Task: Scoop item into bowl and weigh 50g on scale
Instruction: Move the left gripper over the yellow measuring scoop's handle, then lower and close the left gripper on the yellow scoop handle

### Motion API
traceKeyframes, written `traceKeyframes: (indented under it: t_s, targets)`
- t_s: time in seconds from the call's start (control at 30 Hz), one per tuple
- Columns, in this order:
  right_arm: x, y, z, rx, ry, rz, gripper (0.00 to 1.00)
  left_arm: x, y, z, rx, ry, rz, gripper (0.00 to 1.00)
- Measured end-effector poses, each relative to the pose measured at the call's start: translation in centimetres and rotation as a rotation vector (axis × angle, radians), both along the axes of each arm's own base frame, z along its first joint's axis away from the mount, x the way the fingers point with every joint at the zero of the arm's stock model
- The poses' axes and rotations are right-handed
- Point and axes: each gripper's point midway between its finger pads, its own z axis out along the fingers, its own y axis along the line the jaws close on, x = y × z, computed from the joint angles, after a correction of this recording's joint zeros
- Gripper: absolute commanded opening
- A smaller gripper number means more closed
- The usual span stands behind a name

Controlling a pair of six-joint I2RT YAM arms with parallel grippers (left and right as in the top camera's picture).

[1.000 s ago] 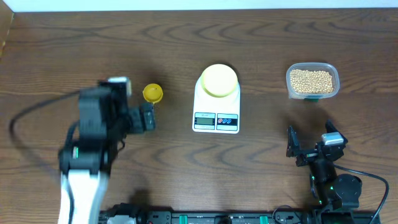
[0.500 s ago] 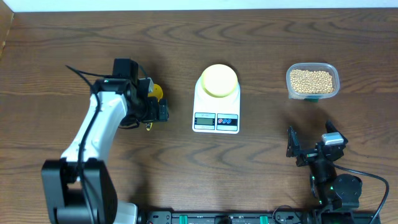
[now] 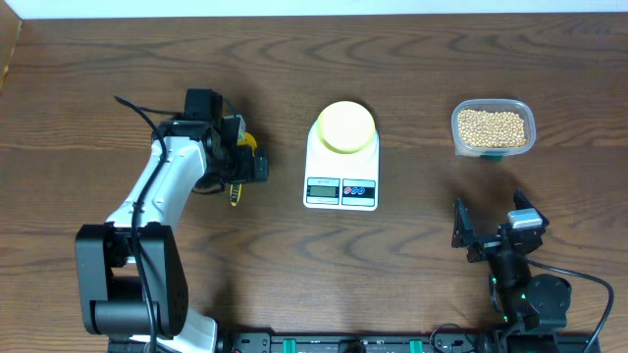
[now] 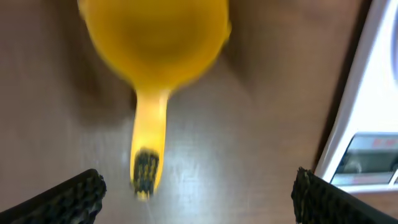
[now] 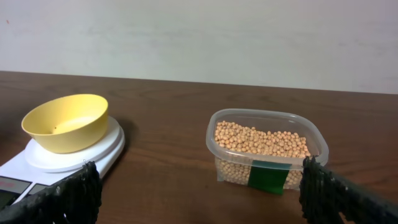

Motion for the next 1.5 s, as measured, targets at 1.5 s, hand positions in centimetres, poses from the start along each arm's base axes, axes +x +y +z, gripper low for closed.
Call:
traceKeyframes:
  t_s: [1.5]
  targets:
    - [0.0, 0.0, 0.0, 0.0, 0.0, 0.0, 0.99, 2.0, 0.6, -4.5, 0.037, -0.09, -0.005, 0.98]
